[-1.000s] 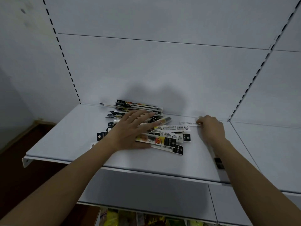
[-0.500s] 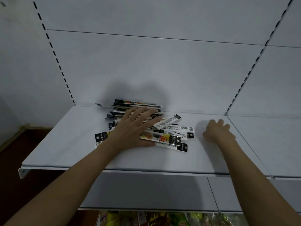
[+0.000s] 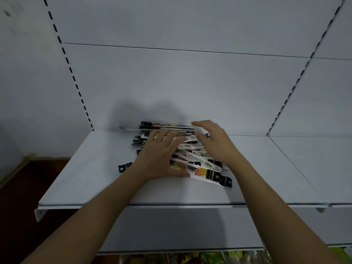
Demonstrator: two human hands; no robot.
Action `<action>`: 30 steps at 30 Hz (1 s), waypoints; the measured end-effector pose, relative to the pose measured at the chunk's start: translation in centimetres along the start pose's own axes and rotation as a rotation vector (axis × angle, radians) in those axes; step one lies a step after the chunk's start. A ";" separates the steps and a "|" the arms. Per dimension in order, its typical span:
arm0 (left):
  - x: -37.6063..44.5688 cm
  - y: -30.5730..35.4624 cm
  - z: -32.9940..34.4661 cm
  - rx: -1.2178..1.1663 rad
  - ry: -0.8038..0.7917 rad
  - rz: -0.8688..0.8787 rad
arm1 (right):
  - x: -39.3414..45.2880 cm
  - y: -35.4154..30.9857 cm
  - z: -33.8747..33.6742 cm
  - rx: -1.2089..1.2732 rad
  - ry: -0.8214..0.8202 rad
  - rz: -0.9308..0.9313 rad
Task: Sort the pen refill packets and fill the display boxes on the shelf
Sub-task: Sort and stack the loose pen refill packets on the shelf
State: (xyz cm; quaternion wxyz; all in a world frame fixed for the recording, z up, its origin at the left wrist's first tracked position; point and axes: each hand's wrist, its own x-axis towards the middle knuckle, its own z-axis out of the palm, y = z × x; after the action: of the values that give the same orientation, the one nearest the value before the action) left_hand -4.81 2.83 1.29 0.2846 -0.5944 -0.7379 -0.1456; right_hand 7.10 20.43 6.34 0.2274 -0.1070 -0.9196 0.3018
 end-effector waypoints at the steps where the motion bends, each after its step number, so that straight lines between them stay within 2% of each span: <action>1: -0.4 -0.1 -0.3 -0.011 -0.055 0.008 | -0.5 0.9 0.0 -0.056 0.071 0.087; 3: -1.5 0.1 -0.4 -0.015 -0.158 0.015 | -1.5 3.6 -0.3 -0.184 0.174 0.378; 4: -1.9 0.4 -0.3 -0.005 -0.194 0.021 | -2.1 4.7 -0.2 -0.217 0.171 0.525; 6: -2.2 1.2 0.5 0.009 -0.250 0.043 | -2.8 6.2 0.7 -0.251 0.104 0.644; 8: -1.3 2.3 1.5 -0.001 -0.284 0.060 | -2.7 5.6 2.1 -0.202 0.061 0.565; 10: 0.0 3.2 2.4 -0.006 -0.314 0.037 | -2.2 3.9 3.2 0.038 0.069 0.489; 13: 1.4 3.2 2.9 0.039 -0.333 -0.059 | -1.6 2.1 3.0 0.394 0.079 0.507; 14: 1.6 2.9 2.8 0.051 -0.328 -0.088 | -1.8 2.1 2.4 0.418 0.097 0.513; 18: -0.4 2.1 0.6 0.108 -0.280 -0.250 | -4.2 3.5 0.7 0.237 0.235 0.529; 22: -5.6 0.2 -1.7 0.038 -0.341 -0.684 | -5.7 3.0 2.5 0.275 0.232 0.516; 24: -6.6 -0.6 -2.0 -0.075 -0.398 -0.805 | -5.2 2.3 3.3 0.294 0.236 0.503; 26: -6.0 -0.3 -1.7 -0.162 -0.386 -0.694 | -4.4 1.6 4.0 0.347 0.225 0.505; 30: -2.7 1.0 0.0 -0.155 -0.332 -0.321 | -2.7 1.0 5.4 0.354 0.134 0.414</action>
State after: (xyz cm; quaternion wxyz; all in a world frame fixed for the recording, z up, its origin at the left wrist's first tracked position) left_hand -3.49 1.00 -0.45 0.0859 -0.5052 -0.8462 -0.1457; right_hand 6.89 17.65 0.95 0.2363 -0.2711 -0.7940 0.4901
